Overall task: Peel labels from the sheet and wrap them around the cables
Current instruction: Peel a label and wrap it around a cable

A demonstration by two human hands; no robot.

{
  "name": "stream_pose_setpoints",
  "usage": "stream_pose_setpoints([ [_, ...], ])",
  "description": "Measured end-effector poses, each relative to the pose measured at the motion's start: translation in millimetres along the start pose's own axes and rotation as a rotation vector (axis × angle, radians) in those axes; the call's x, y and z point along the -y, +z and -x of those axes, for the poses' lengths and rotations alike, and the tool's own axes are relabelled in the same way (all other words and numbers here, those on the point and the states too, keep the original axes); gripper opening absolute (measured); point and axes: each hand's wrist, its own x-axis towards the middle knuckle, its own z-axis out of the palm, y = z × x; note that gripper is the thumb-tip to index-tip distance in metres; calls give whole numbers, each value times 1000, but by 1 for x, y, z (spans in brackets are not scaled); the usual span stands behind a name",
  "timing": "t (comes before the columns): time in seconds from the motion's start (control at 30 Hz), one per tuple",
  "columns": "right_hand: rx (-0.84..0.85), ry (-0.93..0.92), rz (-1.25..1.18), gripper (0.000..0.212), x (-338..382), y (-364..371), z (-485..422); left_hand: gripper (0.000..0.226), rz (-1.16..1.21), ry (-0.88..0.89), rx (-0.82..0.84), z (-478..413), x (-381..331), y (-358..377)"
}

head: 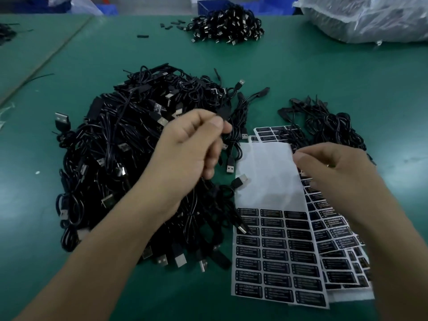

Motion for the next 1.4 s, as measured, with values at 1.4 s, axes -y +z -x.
stream_pose_setpoints([
  [1.4,410,187,-635,28,13,16,1,55,-401,100,63,10,41,30],
])
